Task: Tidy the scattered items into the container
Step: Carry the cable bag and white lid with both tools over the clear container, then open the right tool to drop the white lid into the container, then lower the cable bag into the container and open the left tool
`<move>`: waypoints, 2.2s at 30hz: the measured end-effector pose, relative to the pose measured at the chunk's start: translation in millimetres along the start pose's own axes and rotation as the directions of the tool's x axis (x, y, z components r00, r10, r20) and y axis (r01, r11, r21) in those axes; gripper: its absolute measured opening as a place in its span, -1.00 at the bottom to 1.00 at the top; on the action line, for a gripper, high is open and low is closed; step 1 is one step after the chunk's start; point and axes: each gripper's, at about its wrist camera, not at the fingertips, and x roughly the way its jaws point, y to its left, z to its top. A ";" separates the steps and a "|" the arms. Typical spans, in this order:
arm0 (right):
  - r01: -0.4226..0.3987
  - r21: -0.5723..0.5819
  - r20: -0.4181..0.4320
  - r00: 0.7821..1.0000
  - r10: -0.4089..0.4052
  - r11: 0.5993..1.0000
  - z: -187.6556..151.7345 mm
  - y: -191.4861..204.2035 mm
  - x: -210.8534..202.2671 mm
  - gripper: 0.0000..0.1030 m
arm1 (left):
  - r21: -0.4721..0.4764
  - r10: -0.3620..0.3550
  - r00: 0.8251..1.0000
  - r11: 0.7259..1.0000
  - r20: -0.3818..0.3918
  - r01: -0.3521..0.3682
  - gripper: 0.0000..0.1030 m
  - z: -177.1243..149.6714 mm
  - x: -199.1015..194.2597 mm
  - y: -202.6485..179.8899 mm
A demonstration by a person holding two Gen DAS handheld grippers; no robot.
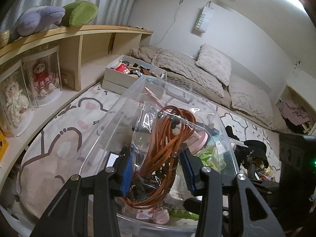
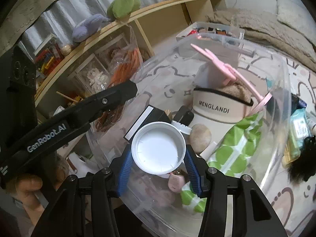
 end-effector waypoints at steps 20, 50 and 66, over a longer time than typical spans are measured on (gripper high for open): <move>-0.005 0.033 0.039 0.999 0.004 0.999 -5.8 -16.9 -25.5 0.95 | 0.019 0.002 0.999 1.000 -0.045 -0.001 -0.15 -1.5 13.4 -7.8; -0.001 0.013 0.311 0.951 -0.003 1.000 -37.4 -73.0 -128.3 0.95 | -0.045 -0.054 0.982 0.998 -0.183 0.046 -0.15 -2.3 76.6 -71.7; -0.059 0.019 0.409 0.911 0.046 0.998 -63.3 -100.1 -171.1 0.95 | -0.005 0.046 0.968 0.999 -0.249 -0.048 0.37 -0.4 95.7 -83.5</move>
